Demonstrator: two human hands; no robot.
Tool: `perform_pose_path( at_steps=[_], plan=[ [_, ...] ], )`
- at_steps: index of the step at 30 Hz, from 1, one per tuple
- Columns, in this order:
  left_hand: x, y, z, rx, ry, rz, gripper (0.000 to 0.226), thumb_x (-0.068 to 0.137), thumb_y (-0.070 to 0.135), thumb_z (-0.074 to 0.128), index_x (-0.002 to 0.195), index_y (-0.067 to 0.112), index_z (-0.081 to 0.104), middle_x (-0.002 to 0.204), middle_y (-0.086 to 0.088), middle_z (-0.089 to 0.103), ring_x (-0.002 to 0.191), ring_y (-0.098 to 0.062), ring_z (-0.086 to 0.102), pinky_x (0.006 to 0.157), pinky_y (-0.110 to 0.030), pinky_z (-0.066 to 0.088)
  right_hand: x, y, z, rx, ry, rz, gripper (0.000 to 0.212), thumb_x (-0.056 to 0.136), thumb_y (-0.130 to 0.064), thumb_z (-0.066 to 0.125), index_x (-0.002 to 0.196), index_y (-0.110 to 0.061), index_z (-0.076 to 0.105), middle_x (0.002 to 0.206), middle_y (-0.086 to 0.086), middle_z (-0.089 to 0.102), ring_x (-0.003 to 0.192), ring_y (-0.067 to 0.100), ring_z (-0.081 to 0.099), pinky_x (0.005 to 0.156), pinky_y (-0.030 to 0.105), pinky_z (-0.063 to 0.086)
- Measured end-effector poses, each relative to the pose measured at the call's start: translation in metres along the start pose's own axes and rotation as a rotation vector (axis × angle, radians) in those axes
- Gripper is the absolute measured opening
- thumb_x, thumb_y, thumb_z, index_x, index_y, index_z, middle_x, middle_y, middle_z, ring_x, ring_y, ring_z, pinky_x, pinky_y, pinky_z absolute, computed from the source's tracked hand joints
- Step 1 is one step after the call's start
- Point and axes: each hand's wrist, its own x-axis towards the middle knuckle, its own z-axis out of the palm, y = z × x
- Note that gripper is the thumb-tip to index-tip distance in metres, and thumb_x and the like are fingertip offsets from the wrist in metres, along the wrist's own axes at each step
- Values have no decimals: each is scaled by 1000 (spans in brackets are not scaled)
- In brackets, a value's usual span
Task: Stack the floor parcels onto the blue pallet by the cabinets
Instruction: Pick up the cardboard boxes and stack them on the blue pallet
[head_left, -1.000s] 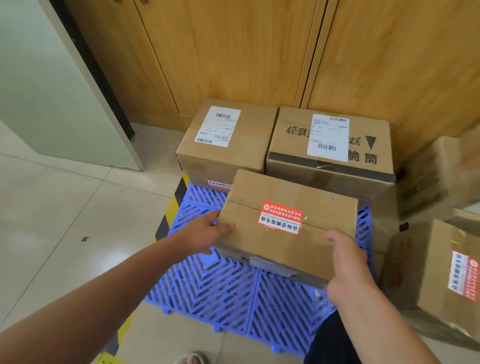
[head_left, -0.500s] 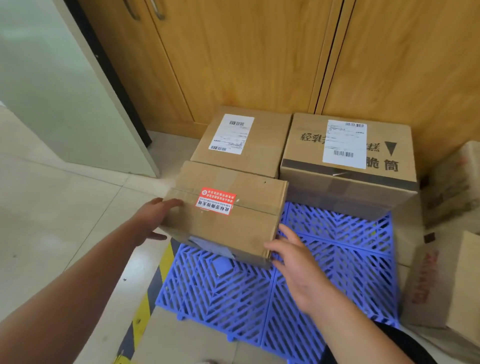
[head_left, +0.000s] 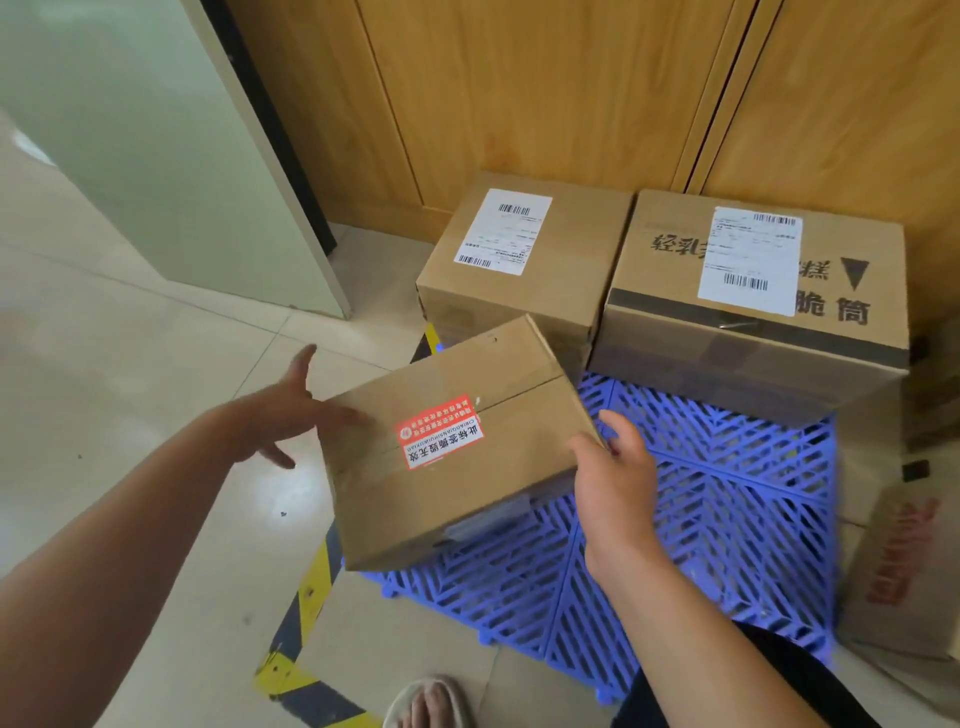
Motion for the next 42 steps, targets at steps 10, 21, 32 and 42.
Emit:
perform_pose_path(
  at_steps=[10, 21, 32, 42],
  plan=[
    [-9, -17, 24, 283, -133, -51, 92, 64, 57, 82, 135, 28, 30, 120, -4, 52, 101, -30, 62, 63, -45, 62, -16, 10, 47, 162, -516, 255, 72, 90, -5, 62, 147, -41, 35, 131, -19, 62, 104, 3, 60, 102, 44, 44],
    [6, -36, 18, -13, -9, 18, 112, 50, 57, 90, 145, 44, 32, 128, -2, 52, 96, -27, 66, 52, -30, 56, -26, 27, 69, 18, -569, 270, 86, 99, -7, 57, 150, -58, 12, 135, -16, 46, 95, 4, 57, 81, 58, 58],
    [1, -24, 12, 63, -82, 17, 101, 64, 51, 86, 145, 43, 27, 126, 1, 50, 103, -25, 62, 63, -36, 62, -36, 32, 70, -62, -557, 235, 83, 100, -13, 54, 149, -60, 7, 127, -23, 52, 104, 12, 60, 83, 52, 59],
    [-4, -20, 15, 37, -88, 2, 100, 64, 48, 87, 145, 44, 28, 127, 3, 47, 113, -28, 55, 65, -40, 62, -38, 33, 65, -51, -560, 193, 84, 99, -8, 55, 148, -59, 10, 117, -27, 54, 102, 5, 59, 83, 46, 59]
  ],
)
